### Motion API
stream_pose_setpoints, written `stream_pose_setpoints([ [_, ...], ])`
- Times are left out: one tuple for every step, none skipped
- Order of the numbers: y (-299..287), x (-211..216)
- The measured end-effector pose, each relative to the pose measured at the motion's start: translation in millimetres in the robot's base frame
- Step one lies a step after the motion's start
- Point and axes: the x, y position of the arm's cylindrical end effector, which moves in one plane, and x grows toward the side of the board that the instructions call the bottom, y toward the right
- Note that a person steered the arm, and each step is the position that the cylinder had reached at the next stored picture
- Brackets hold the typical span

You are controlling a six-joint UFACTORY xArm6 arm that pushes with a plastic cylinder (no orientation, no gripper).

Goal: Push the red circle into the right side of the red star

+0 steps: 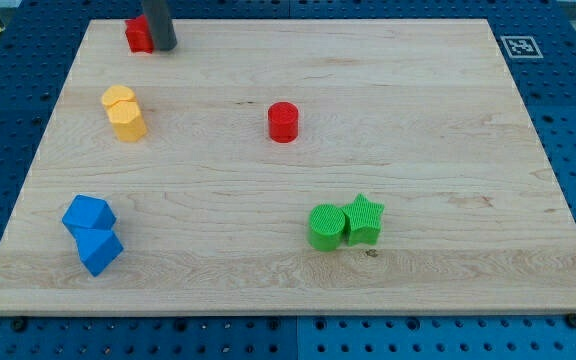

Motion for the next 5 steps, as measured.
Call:
stream_pose_setpoints([
  [60.0, 18.2],
  [125.1, 49.4],
  [177.5, 80.5],
  [202.9, 110.8],
  [203.5, 145.9],
])
